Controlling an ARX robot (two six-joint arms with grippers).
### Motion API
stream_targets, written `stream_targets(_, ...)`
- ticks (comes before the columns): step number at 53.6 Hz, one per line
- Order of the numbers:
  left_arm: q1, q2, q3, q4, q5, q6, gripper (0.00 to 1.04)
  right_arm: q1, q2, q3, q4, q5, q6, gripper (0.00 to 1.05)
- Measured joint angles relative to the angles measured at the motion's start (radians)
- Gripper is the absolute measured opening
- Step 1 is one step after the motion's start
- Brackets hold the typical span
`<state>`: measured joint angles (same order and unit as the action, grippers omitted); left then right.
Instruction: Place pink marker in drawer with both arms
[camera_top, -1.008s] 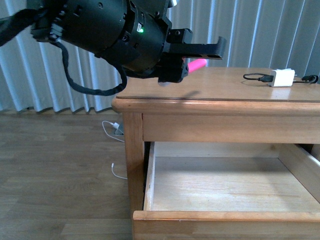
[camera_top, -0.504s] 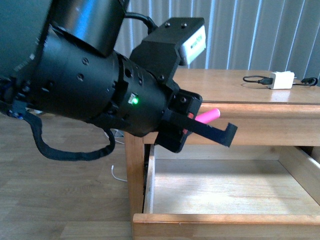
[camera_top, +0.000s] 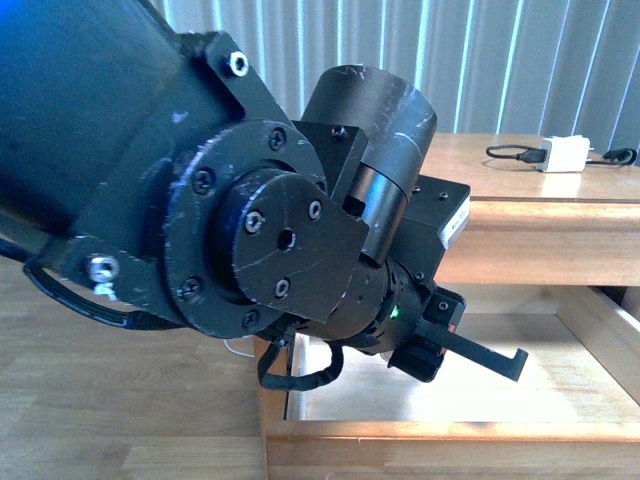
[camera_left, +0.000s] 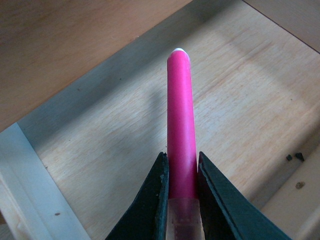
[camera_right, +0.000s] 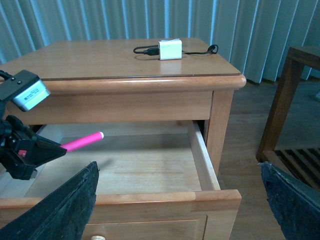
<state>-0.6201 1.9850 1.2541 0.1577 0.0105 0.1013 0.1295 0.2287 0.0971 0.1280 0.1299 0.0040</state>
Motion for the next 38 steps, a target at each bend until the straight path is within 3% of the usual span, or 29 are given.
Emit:
stream_targets(4,-0.003,0.018,0.013,-0.003,0.000,-0.012,0.14,0.000,0.000,0.000,0.000,0.000,0.000,0.96)
stream_targets(25,-0.005,-0.046,-0.056,0.035,-0.006,-0.016,0.71,0.000,0.000,0.000,0.000,0.000,0.000,0.96)
stream_targets(35,0.041,-0.186,-0.157,0.080,-0.071,-0.017,0.99,0.000,0.000,0.000,0.000,0.000,0.000,0.96)
stream_targets(38,0.064,-0.237,-0.193,0.098,-0.091,-0.025,0.99,0.000,0.000,0.000,0.000,0.000,0.000,0.96)
